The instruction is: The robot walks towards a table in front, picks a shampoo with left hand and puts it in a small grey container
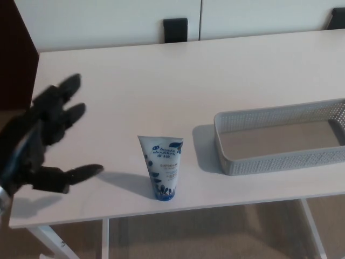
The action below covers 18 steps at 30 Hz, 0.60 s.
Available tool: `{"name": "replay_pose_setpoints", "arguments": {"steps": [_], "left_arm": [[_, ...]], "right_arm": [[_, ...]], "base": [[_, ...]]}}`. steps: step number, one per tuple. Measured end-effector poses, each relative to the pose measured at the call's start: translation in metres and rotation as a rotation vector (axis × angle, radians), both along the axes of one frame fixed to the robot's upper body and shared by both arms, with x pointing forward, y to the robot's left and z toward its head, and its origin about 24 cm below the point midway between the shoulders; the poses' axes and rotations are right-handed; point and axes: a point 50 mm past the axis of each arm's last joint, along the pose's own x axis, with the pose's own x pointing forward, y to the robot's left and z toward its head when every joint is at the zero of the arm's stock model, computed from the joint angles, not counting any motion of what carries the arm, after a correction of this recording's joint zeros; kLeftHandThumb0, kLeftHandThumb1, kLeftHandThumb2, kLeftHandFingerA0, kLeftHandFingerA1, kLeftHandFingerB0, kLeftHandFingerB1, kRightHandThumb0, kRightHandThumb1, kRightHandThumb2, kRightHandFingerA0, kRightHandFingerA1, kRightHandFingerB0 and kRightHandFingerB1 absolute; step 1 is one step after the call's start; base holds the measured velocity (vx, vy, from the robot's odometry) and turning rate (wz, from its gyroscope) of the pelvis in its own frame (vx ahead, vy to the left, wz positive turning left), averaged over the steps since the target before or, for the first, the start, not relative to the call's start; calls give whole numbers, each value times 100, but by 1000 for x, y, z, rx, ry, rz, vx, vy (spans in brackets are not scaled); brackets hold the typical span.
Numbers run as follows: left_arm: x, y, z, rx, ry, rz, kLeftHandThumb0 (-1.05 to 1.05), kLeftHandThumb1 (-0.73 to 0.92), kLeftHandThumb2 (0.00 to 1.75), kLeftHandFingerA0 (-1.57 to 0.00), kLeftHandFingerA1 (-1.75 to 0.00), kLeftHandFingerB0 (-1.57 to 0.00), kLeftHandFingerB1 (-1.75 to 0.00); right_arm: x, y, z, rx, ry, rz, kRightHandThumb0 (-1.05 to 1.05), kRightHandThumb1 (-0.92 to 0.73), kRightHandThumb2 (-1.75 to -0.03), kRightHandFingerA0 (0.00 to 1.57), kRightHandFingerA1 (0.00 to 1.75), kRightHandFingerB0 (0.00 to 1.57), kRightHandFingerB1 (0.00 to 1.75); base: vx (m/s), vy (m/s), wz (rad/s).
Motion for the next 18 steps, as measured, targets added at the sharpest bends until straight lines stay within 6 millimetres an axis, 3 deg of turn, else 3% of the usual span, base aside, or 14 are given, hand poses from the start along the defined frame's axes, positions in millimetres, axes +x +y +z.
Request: {"name": "replay_pose_setpoints", "arguments": {"steps": [18], "left_arm": [[-12,-28,-17,12,128,-96,-55,35,69,0,-20,0,-3]], "right_arm": [[-1,2,-1,10,18,28,-31,-67,-59,66,48,52,42]], "base": [[0,0,0]]}}
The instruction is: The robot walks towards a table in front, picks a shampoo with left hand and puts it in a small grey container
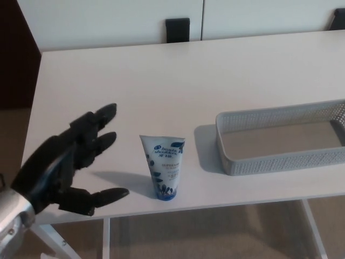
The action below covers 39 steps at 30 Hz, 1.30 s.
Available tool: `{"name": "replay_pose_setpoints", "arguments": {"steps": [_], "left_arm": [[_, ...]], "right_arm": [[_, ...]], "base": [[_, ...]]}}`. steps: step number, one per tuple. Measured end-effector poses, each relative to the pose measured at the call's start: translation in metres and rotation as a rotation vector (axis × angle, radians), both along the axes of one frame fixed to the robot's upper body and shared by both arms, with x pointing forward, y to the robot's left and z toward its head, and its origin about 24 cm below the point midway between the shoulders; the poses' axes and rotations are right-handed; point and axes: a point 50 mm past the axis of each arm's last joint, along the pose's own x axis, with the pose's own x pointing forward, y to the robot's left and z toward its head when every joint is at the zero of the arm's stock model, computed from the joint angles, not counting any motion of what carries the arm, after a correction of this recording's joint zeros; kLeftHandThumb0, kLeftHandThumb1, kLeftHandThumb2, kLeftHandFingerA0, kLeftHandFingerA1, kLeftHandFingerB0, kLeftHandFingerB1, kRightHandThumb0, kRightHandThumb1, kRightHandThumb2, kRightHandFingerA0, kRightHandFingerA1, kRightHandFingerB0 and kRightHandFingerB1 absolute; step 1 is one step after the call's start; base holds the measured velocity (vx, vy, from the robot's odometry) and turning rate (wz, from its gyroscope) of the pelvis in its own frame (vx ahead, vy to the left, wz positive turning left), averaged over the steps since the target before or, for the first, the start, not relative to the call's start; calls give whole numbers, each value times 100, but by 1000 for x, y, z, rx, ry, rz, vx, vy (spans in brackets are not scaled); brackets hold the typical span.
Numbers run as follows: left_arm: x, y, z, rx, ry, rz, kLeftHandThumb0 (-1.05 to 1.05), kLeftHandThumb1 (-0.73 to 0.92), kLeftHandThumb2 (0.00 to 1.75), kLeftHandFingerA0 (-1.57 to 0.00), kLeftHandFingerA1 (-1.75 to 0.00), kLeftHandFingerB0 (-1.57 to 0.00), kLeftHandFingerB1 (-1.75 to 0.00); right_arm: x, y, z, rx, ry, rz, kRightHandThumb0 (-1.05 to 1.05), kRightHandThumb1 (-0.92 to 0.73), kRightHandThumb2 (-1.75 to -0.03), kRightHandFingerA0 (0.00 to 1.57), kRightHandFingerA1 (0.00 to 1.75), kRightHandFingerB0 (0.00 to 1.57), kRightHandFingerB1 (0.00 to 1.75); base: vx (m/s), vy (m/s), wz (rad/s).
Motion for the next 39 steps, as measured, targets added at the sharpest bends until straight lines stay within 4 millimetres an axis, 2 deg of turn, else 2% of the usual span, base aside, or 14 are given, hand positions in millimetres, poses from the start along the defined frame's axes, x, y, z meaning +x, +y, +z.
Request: {"name": "replay_pose_setpoints", "arguments": {"steps": [5,7,9,16,25,32,33,34,35,37,38,39], "left_arm": [[1,-2,-1,3,9,-7,-49,32,69,-1,-25,0,-8],[5,-8,-3,-5,17,-14,-49,32,69,-1,-25,0,-8],[9,-13,-6,-6,23,-22,-47,30,68,-1,-33,0,-13],[25,-24,-19,6,64,-20,-50,31,69,-1,-34,0,-13],[32,-35,-32,29,105,-7,-54,34,71,-2,-34,0,-11],[36,-49,-41,77,129,-35,-53,34,70,-2,-32,0,-10],[36,-53,-41,82,127,-46,-54,34,72,-2,-37,0,-12],[36,-57,-41,85,124,-55,-53,39,53,-10,-36,0,-17],[36,-61,-41,89,121,-65,-53,39,53,-10,-36,0,-17],[37,-71,-41,100,114,-94,-41,38,52,-49,-47,-1,-21],[37,-75,-41,103,111,-106,-41,38,52,-49,-47,-1,-21],[37,-81,-41,105,107,-120,-41,36,65,-72,-63,-5,-20]], "right_arm": [[1,1,0,-2,5,12,-32,-68,-59,69,50,53,41],[1,1,0,-2,4,12,-32,-68,-59,69,50,53,41],[1,1,0,-2,4,12,-32,-68,-60,71,51,54,42],[0,1,0,-3,8,16,-31,-68,-60,69,48,54,42],[2,1,0,2,-1,19,-32,-69,-60,65,48,52,41],[4,1,1,8,-11,21,-31,-68,-60,70,50,51,41],[5,1,1,8,-12,22,-32,-68,-59,71,49,52,41],[6,2,1,8,-14,23,-33,-68,-59,72,49,52,41],[7,2,1,7,-17,25,-33,-68,-59,72,49,52,41],[11,2,2,6,-27,28,-32,-66,-59,71,50,53,41],[12,2,3,5,-29,29,-32,-66,-59,71,50,53,41],[13,2,3,4,-31,31,-33,-66,-59,70,49,52,41]], "base": [[0,0,0],[0,0,0],[0,0,0],[0,0,0],[0,0,0],[0,0,0],[0,0,0],[0,0,0],[0,0,0],[0,0,0],[0,0,0],[0,0,0]]}}
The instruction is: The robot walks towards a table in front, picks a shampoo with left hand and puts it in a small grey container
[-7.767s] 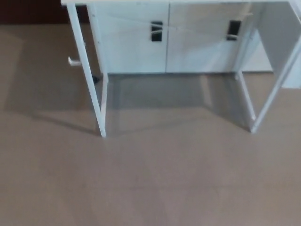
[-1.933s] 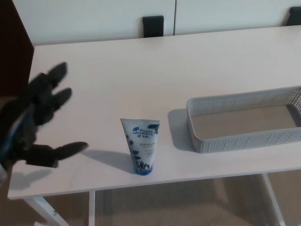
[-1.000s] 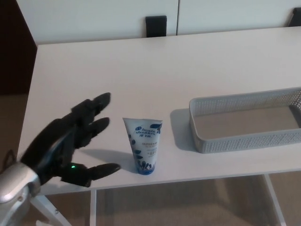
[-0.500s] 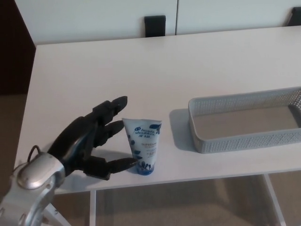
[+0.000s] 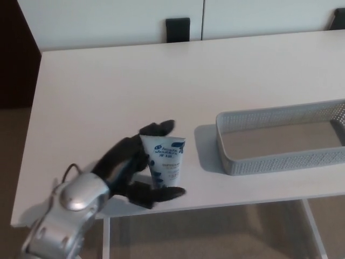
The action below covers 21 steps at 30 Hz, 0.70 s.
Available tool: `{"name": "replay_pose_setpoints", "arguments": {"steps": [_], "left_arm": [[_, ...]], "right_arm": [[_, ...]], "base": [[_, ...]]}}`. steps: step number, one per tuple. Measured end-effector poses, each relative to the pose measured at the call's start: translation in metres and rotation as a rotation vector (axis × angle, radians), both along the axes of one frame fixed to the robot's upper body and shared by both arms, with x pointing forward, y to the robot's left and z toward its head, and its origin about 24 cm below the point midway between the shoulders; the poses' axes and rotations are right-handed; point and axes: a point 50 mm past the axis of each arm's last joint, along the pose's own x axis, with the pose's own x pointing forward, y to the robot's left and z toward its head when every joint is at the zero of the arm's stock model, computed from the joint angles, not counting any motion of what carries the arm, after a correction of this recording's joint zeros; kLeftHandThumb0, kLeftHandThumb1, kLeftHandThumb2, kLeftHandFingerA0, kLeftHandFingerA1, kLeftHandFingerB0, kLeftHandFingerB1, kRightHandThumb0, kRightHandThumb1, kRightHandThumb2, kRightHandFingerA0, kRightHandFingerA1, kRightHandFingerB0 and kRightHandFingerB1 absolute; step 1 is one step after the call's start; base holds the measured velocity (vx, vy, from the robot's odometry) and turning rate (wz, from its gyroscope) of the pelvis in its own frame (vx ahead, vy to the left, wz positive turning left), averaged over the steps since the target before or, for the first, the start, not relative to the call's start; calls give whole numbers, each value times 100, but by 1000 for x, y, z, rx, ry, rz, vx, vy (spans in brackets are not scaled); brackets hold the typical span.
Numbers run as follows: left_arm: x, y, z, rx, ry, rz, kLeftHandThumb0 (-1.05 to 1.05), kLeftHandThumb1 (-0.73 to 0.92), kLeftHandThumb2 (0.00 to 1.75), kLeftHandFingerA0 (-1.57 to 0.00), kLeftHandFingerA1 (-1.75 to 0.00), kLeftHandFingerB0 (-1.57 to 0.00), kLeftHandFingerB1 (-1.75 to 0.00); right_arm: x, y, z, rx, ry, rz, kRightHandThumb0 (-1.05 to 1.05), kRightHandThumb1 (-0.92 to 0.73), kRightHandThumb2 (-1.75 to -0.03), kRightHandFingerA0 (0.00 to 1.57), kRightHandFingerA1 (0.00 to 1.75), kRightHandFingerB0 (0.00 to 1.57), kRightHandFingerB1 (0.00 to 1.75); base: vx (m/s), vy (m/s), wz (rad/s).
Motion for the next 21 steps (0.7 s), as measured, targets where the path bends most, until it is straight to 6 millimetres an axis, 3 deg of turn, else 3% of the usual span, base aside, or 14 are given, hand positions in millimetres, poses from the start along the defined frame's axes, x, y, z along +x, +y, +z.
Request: {"name": "replay_pose_setpoints", "arguments": {"steps": [1,2,5,6,7,8,10,12,13,19,21], "left_arm": [[0,-6,0,3,-5,-16,-26,30,82,-103,-98,-8,-46],[0,-11,0,8,-8,-28,-34,55,59,-112,-116,-31,-35],[0,-28,0,53,-23,-71,-24,63,60,-108,-124,-40,-37],[0,-32,-1,70,-27,-83,0,83,65,-100,-156,-68,-50],[0,-36,-2,84,-29,-91,0,83,65,-100,-156,-68,-50],[0,-38,-3,98,-31,-91,6,77,79,-104,-151,-82,-64],[0,-40,-4,118,-36,-95,11,70,91,-98,-145,-77,-93],[-2,-43,-4,133,-53,-102,10,71,88,-97,-146,-75,-98],[-2,-44,-4,139,-65,-101,6,77,81,-88,-155,-67,-109],[-4,-42,-7,122,-73,-64,3,82,81,-95,-155,-66,-102],[-3,-32,-7,121,-74,-28,3,80,78,-89,-154,-66,-102]], "right_arm": [[1,0,0,-1,-2,4,-33,-67,-59,68,49,51,41],[2,0,0,-1,-4,8,-33,-68,-60,68,49,51,41],[5,1,1,-1,-11,14,-34,-68,-59,69,49,52,41],[6,1,1,-1,-13,15,-35,-65,-59,71,48,54,40],[6,1,1,-1,-13,17,-35,-65,-59,71,48,54,40],[5,1,1,-2,-11,19,-36,-65,-59,75,48,55,39],[6,2,1,-8,-6,32,-35,-66,-59,72,47,54,39],[7,2,1,-13,-5,44,-35,-66,-59,72,47,55,39],[7,3,1,-16,-2,50,-37,-65,-59,74,50,57,41],[9,3,1,-26,6,78,-37,-67,-59,72,49,54,40],[11,4,2,-29,2,96,-36,-67,-59,71,48,55,40]], "base": [[0,0,0],[0,0,0],[0,0,0],[0,0,0],[0,0,0],[0,0,0],[0,0,0],[0,0,0],[0,0,0],[0,0,0],[0,0,0]]}}
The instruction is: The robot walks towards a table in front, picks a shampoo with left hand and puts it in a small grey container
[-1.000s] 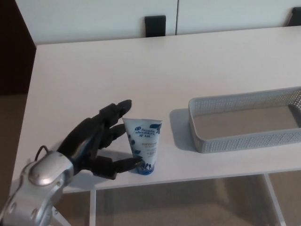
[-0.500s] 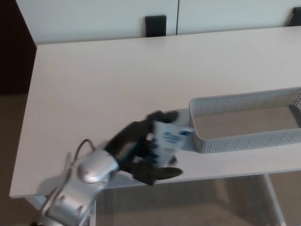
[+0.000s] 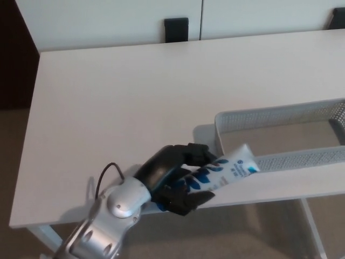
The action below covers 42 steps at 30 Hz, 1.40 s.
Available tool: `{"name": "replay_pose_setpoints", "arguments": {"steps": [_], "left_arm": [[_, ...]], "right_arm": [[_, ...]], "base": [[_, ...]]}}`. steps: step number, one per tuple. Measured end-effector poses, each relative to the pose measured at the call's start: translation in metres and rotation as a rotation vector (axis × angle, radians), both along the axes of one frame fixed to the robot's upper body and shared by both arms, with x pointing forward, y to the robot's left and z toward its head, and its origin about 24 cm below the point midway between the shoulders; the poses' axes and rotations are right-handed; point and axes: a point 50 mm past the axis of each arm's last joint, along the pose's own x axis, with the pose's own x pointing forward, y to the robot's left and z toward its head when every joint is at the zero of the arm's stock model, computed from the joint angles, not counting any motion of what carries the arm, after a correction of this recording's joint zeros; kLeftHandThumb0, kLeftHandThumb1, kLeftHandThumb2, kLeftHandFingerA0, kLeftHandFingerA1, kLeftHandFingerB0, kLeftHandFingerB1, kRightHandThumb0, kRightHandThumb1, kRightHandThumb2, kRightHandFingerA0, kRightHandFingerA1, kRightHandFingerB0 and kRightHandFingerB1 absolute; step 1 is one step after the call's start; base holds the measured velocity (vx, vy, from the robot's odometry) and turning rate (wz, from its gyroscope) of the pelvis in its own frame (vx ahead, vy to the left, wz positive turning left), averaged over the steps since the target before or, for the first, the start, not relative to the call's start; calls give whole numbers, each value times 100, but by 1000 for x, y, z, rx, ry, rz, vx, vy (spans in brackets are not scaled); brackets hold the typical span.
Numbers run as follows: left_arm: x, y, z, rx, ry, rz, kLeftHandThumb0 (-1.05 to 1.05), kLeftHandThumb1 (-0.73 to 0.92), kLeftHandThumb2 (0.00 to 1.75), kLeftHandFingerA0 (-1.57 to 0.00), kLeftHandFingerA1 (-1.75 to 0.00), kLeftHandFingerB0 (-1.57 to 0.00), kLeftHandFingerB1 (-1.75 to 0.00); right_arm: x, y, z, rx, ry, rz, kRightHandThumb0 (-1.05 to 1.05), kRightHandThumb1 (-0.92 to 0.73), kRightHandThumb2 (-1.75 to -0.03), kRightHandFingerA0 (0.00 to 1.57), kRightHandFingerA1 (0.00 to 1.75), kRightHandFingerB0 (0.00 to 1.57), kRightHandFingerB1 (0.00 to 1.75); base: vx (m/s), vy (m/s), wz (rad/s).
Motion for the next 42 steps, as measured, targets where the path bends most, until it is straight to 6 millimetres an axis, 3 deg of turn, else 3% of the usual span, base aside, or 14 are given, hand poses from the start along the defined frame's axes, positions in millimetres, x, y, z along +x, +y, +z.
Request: {"name": "replay_pose_setpoints", "arguments": {"steps": [7,10,17,21,23,25,26,28,30,35,36,38,39,42], "left_arm": [[1,23,2,8,-13,64,4,78,81,-89,-152,-68,-99],[-1,30,7,2,-34,79,4,74,84,-98,-142,-72,-94],[-1,44,65,-51,-257,88,2,79,72,-102,-134,-78,-87],[5,48,112,-77,-405,88,2,79,72,-102,-134,-78,-87],[6,46,126,-88,-443,74,-5,80,70,-98,-132,-82,-95],[8,37,136,-69,-472,27,-5,80,70,-98,-132,-82,-95],[8,34,140,-65,-484,9,-6,80,66,-99,-112,-83,-94],[10,23,146,-50,-499,-31,-6,80,66,-99,-112,-83,-94],[12,10,151,-30,-503,-75,-12,78,70,-95,-133,-79,-106],[17,-16,143,31,-471,-154,-16,80,67,-98,-136,-80,-99],[18,-17,142,38,-467,-158,-21,77,64,-101,-120,-83,-95],[22,-35,136,66,-435,-194,-21,77,64,-101,-120,-83,-95],[23,-42,132,76,-421,-212,-23,75,72,-101,-140,-78,-108],[28,-74,125,107,-371,-272,-20,77,70,-99,-126,-79,-97]], "right_arm": [[5,2,1,-3,-6,26,-37,-68,-60,68,47,55,40],[4,3,0,-7,2,41,-36,-66,-60,70,48,56,41],[1,4,-1,-11,21,63,-39,-67,-59,78,49,57,41],[3,4,-1,-13,18,65,-39,-67,-59,78,49,57,41],[4,4,0,-14,17,67,-39,-66,-59,69,48,53,40],[3,4,-1,-14,21,69,-39,-66,-59,69,48,53,40],[2,4,-1,-15,22,70,-37,-66,-60,67,48,54,41],[1,3,-1,-15,27,68,-37,-66,-60,67,48,54,41],[0,3,-1,-15,29,68,-38,-66,-60,72,51,53,41],[0,3,-1,-14,30,67,-38,-66,-60,73,51,54,41],[0,3,-1,-14,30,67,-37,-66,-60,71,50,53,41],[-3,1,-1,-17,39,63,-37,-66,-60,71,50,53,41],[-2,2,-1,-17,36,64,-42,-54,-83,66,62,49,54],[1,2,0,-17,29,67,-43,-54,-83,67,63,49,54]], "base": [[0,0,0],[0,0,0],[0,0,0],[0,0,0],[0,0,0],[0,0,0],[0,0,0],[0,0,0],[0,0,0],[0,0,0],[0,0,0],[0,0,4],[0,0,0],[0,0,0]]}}
